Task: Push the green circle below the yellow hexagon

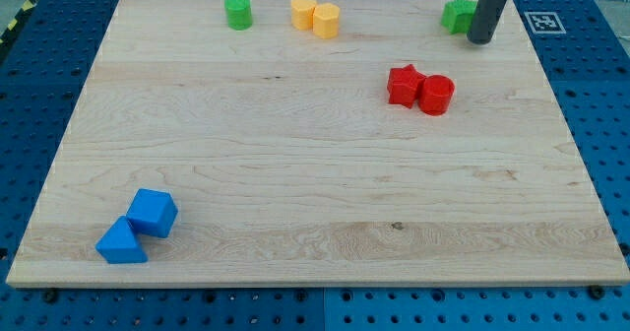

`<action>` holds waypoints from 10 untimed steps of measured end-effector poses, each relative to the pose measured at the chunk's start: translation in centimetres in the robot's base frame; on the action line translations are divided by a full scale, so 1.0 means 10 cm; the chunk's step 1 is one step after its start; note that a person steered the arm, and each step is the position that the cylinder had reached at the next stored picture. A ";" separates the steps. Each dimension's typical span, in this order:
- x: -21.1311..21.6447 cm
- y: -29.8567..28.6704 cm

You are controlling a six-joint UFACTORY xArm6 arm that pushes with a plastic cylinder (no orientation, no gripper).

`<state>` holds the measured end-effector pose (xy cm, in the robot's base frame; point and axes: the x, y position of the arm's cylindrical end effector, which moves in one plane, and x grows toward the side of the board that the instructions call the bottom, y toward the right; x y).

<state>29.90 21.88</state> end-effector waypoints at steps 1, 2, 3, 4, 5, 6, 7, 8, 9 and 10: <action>0.20 -0.43; 0.37 -1.09; 0.46 -1.84; 0.46 -2.76; 0.38 -3.58; 0.08 -4.20; -0.41 -4.54; -0.93 -4.52; -1.07 -4.30; -1.06 -4.19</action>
<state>19.31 -20.02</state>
